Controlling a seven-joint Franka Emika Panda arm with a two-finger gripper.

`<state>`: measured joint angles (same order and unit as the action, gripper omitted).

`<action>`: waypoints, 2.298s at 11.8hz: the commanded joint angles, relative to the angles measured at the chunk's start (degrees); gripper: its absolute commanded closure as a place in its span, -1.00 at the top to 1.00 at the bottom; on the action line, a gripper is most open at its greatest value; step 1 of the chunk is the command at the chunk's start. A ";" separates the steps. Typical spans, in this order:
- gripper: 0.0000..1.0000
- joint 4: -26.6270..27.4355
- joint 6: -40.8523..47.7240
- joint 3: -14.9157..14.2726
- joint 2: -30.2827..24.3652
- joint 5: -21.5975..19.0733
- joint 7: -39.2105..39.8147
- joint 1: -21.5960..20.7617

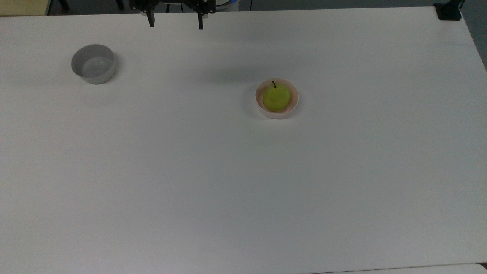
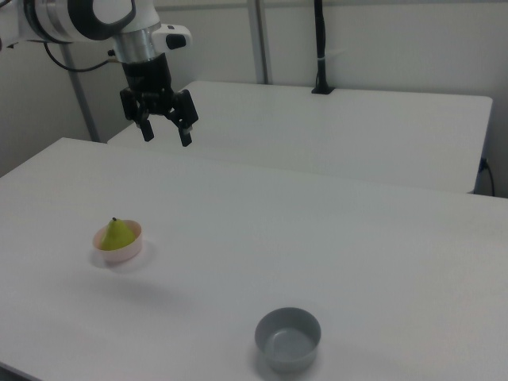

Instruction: Pick up a pear from the bowl

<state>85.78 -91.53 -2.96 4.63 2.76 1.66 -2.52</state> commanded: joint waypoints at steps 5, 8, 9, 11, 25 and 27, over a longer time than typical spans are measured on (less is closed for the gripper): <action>1.00 1.23 1.27 8.74 -0.50 -0.91 -0.52 -1.44; 1.00 1.58 0.65 14.98 -0.32 -0.91 -3.76 -1.44; 1.00 1.67 0.83 16.74 -0.32 -0.91 -4.38 -1.52; 1.00 1.67 0.48 20.61 -0.32 -0.91 -6.83 -1.52; 1.00 19.77 -18.49 23.09 3.19 1.10 -7.37 -1.44; 1.00 22.05 -21.75 22.91 3.81 2.24 -7.37 -1.26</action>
<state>104.37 -109.21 20.33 8.97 3.36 -5.00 -3.84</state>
